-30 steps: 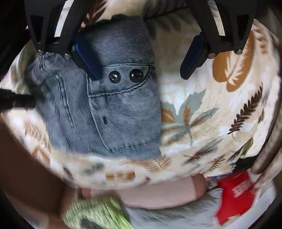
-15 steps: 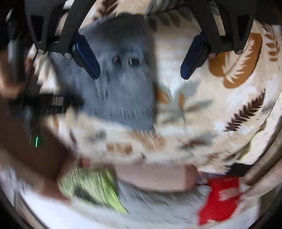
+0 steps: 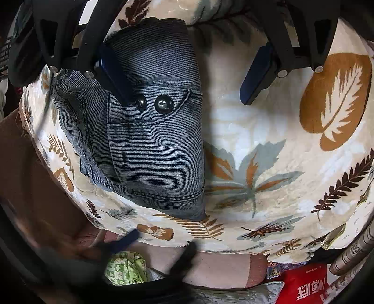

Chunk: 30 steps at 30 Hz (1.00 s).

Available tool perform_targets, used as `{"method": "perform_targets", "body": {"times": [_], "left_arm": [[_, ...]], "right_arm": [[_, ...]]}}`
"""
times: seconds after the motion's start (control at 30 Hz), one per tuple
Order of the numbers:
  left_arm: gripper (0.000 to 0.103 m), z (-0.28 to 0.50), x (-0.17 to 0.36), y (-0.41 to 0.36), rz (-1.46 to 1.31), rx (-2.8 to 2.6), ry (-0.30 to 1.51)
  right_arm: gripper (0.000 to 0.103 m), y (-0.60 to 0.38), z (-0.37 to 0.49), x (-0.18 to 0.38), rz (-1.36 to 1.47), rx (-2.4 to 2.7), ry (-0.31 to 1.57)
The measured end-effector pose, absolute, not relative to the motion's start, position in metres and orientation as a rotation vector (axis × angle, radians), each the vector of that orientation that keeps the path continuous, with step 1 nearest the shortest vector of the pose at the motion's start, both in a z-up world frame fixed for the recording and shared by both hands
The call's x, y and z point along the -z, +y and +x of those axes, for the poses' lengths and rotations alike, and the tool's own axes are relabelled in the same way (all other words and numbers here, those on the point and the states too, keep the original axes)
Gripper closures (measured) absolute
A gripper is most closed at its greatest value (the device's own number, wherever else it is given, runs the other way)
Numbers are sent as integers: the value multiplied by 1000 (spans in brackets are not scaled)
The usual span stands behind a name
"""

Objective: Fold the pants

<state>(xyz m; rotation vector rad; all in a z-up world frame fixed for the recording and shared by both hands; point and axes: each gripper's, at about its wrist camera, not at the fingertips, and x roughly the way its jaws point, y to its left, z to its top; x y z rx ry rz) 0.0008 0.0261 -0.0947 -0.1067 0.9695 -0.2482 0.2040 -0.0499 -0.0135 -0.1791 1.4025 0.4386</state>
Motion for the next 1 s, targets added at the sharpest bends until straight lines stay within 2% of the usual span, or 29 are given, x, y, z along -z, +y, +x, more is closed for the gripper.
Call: {"method": "perform_targets", "body": {"times": [0.07,0.1,0.13,0.17,0.2,0.4,0.53,0.57,0.63,0.7,0.73,0.77,1.0], "left_arm": [[10,0,95,25,-101,254,962],[10,0,94,25,-96,258,957],[10,0,94,26,-94,259,954],[10,0,94,26,-93,263,954],[10,0,94,26,-97,266,956],[10,0,94,26,-104,269,960],[10,1,94,28,-124,270,960],[10,0,94,28,-125,269,958],[10,-1,93,27,-129,265,952],[10,-3,90,28,-144,267,941],[10,-5,88,30,-162,282,939],[10,-6,86,32,-177,290,942],[10,-12,55,72,-282,159,862]], "right_arm": [[10,-25,216,39,-295,-410,1482],[17,-22,220,48,-333,-390,1501],[59,-22,225,62,-359,-377,1544],[73,-25,229,71,-329,-386,1588],[73,-32,233,75,-267,-387,1607],[70,-110,239,35,23,-138,1337],[68,-138,191,6,117,-265,1264],[65,-145,172,3,152,-304,1256],[39,-151,142,8,191,-351,1250],[32,-169,113,31,202,-313,1263],[37,-170,113,52,172,-283,1305],[38,-179,107,70,191,-300,1330],[36,-188,46,13,182,-355,1100]]}}
